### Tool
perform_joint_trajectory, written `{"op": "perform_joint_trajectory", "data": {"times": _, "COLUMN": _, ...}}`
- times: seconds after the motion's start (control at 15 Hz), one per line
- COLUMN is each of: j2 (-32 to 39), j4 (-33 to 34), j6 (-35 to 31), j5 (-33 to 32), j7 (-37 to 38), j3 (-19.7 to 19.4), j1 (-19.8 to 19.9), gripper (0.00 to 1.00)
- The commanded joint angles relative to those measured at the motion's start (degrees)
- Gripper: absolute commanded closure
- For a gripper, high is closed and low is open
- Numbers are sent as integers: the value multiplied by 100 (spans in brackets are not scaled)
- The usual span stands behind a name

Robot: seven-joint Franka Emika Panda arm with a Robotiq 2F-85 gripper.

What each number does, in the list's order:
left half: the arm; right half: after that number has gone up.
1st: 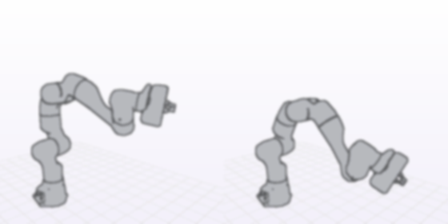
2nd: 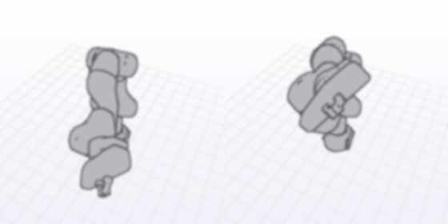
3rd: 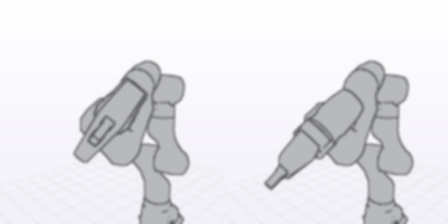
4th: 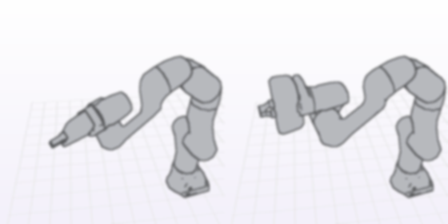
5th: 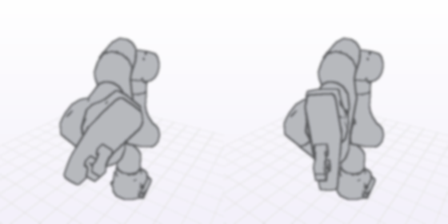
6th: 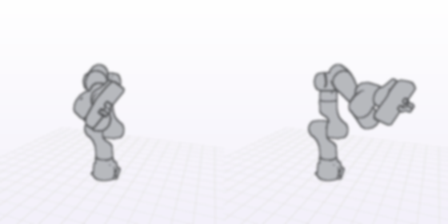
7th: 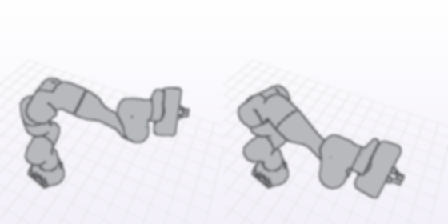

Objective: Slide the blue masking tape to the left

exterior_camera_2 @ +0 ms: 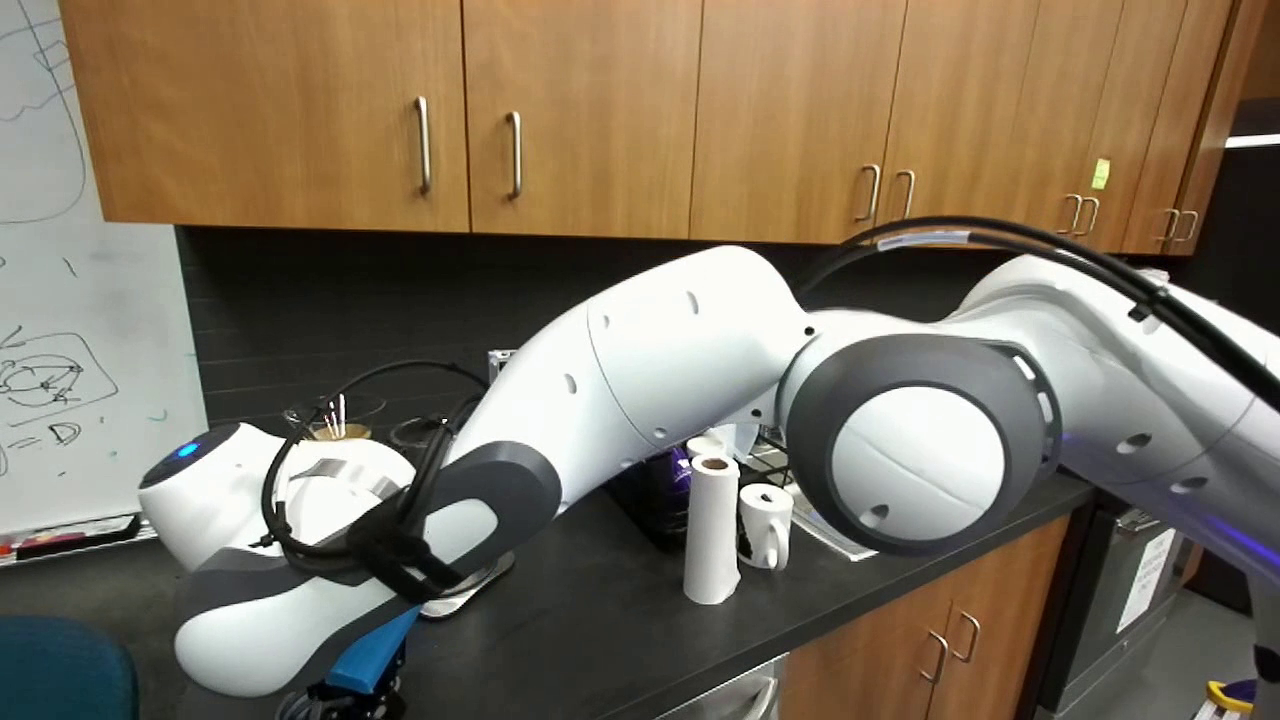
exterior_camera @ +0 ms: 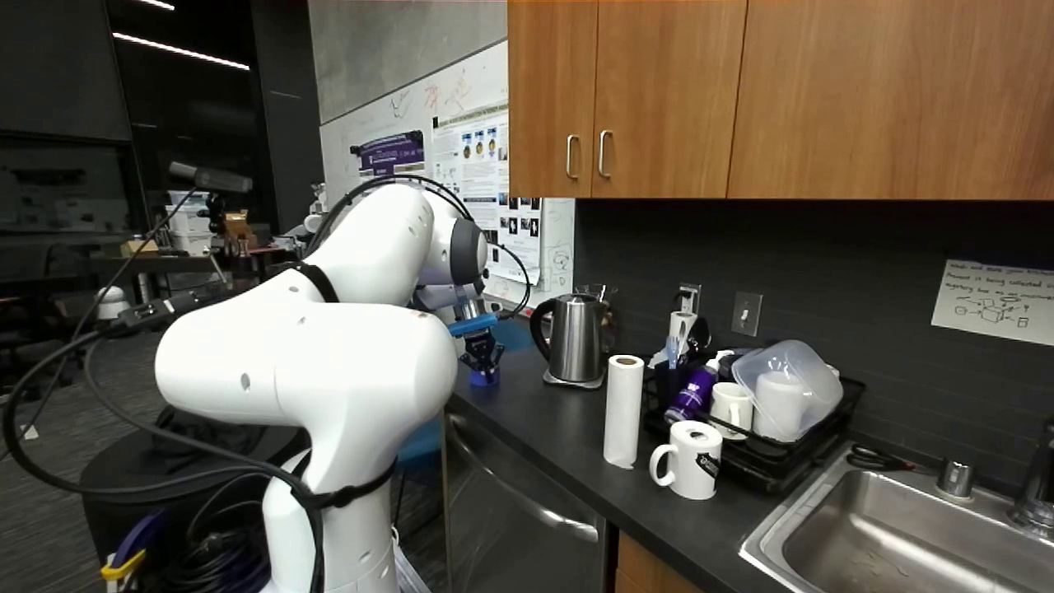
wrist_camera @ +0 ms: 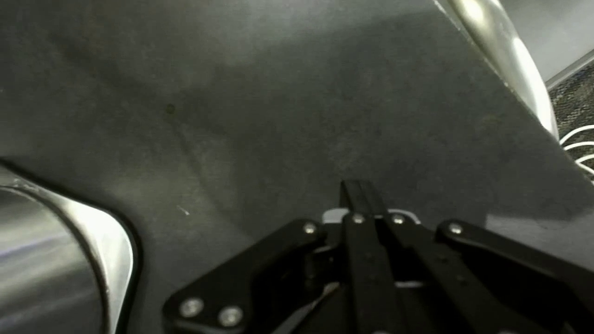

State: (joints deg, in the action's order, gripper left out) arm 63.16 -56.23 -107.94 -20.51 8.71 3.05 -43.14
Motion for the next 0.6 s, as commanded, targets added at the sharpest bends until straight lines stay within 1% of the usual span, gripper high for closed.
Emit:
{"op": "perform_joint_trajectory", "data": {"times": 0.0, "j2": 420, "j4": 947, "j6": 331, "j5": -80, "j7": -299, "j3": -216, "j1": -66, "gripper": 100}}
{"op": "perform_joint_trajectory", "data": {"times": 0.33, "j2": 609, "j4": 1709, "j6": 561, "j5": -37, "j7": -537, "j3": -352, "j1": -98, "gripper": 100}}
{"op": "perform_joint_trajectory", "data": {"times": 0.53, "j2": 243, "j4": 1469, "j6": 618, "j5": -66, "j7": -482, "j3": -315, "j1": -64, "gripper": 100}}
